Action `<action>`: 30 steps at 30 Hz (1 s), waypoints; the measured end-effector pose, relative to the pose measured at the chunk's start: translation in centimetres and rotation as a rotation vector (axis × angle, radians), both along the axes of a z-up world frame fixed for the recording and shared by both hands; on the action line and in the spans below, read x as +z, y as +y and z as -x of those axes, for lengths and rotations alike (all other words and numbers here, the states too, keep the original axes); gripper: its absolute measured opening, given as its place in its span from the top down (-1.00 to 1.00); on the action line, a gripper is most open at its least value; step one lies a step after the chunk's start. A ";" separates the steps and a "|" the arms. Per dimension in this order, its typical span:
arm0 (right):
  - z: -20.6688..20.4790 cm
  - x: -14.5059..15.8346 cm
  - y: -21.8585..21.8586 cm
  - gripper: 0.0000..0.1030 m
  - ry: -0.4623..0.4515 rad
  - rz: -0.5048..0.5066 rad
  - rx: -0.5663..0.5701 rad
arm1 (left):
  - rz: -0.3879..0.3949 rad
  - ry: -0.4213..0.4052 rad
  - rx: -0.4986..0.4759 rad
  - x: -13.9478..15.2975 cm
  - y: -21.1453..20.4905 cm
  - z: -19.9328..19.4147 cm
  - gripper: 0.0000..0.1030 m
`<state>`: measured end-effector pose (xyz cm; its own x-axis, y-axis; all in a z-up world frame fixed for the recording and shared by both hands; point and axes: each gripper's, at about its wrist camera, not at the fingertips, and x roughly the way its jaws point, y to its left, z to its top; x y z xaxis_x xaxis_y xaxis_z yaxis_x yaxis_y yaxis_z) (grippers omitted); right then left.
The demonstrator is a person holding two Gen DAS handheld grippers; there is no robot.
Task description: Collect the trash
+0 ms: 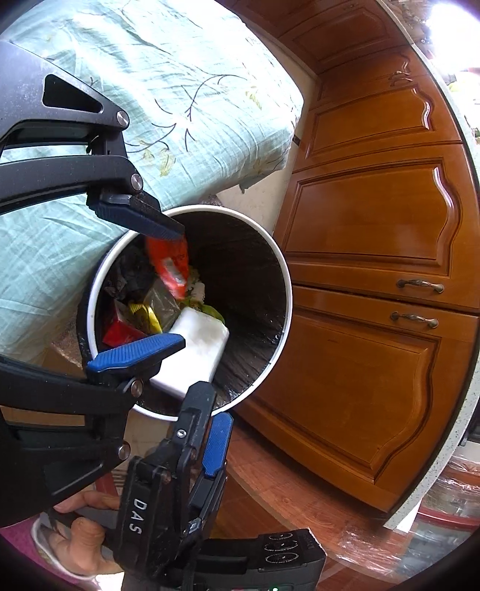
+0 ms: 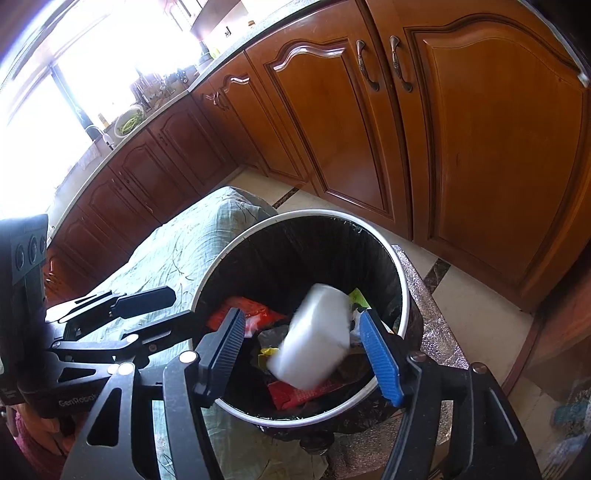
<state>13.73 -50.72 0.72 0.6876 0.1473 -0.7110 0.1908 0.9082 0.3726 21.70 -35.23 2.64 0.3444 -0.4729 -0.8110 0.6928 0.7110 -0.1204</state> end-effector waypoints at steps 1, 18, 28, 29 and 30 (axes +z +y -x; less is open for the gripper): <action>0.1 0.1 0.0 -0.29 -0.007 -0.006 -0.002 | 0.002 -0.003 0.003 0.0 0.3 0.2 -0.03; 7.1 0.3 6.4 -0.68 -0.175 0.028 -0.097 | 0.212 -0.059 0.207 -1.6 13.7 6.0 -0.41; 12.4 0.1 13.3 -0.91 -0.314 0.122 -0.183 | 0.269 -0.251 0.315 -1.0 20.7 11.1 -0.71; 12.6 0.5 14.1 -0.91 -0.334 0.153 -0.183 | 0.279 -0.270 0.321 -0.8 21.2 11.6 -0.72; 13.1 1.1 14.9 -0.91 -0.357 0.190 -0.185 | 0.289 -0.289 0.327 -0.3 21.7 12.0 -0.72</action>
<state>0.68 -35.80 1.84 0.8973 -0.1116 -0.4270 0.2462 0.9295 0.2745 9.70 -13.51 2.32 0.7018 -0.4937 -0.5135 0.4743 0.8617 -0.1802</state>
